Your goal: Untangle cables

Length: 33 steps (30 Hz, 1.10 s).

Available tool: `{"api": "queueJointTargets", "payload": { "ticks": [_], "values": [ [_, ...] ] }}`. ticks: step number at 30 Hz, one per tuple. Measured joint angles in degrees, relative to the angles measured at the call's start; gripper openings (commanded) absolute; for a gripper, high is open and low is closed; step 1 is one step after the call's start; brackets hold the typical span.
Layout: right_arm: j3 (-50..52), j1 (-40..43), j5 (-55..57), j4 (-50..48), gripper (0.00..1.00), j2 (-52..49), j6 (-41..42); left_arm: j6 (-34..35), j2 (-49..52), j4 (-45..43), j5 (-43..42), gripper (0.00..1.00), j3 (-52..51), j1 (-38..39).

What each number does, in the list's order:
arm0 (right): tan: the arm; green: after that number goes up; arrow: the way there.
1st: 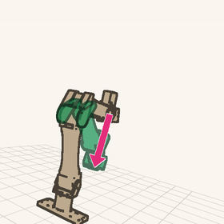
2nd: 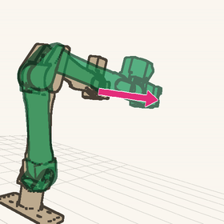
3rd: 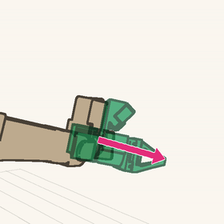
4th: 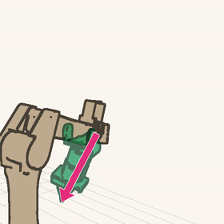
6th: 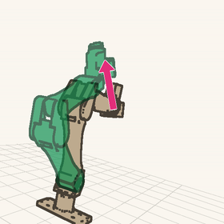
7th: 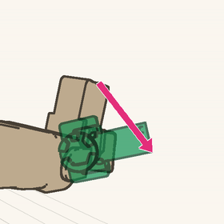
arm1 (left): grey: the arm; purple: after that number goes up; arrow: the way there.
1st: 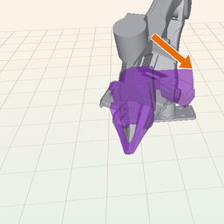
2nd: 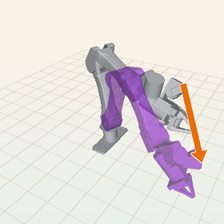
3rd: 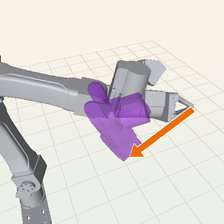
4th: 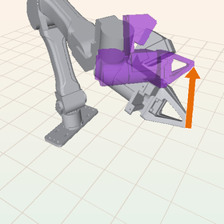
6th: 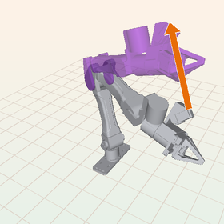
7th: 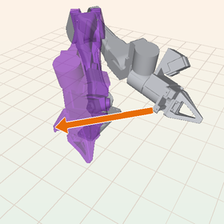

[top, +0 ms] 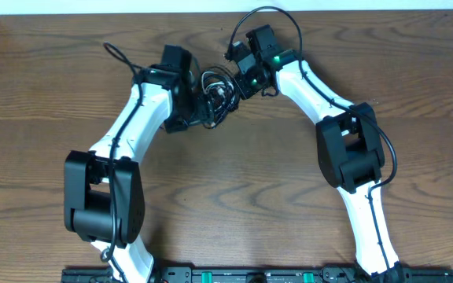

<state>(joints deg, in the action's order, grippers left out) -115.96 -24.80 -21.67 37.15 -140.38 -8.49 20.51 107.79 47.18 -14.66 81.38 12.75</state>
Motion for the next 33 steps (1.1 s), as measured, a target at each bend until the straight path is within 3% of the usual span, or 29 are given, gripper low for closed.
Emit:
{"api": "queueJointTargets", "payload": {
  "ticks": [4, 8, 13, 21, 29, 33],
  "values": [
    [-7.1, 2.4, -5.6, 7.1, 0.18, -0.3, 1.6, -2.5, 0.0, 5.4, 3.8, 0.80, 6.1, 2.8],
    [-13.7, 7.4, -12.0, 16.2, 0.31, -0.2, 3.5, -6.0, 0.0, 3.9, 6.2, 0.80, 10.3, 4.2],
    [-13.9, 9.4, -13.6, 25.3, 0.36, -0.3, 6.3, -11.2, 1.4, 8.6, 5.6, 0.80, 10.3, 4.2],
    [-13.9, 8.8, -14.6, 27.6, 0.41, -0.3, 6.6, -15.8, 5.0, 2.7, 9.5, 0.79, 10.3, 4.3],
    [-13.9, 8.4, -14.8, 28.2, 0.42, -0.3, 6.7, -14.9, 12.9, -4.5, 14.9, 0.49, 10.2, 4.2],
    [-13.9, 8.4, -14.6, 28.2, 0.42, -0.3, 8.0, -12.8, 13.7, -7.0, 16.4, 0.24, 10.2, 3.4]
  ]
}}
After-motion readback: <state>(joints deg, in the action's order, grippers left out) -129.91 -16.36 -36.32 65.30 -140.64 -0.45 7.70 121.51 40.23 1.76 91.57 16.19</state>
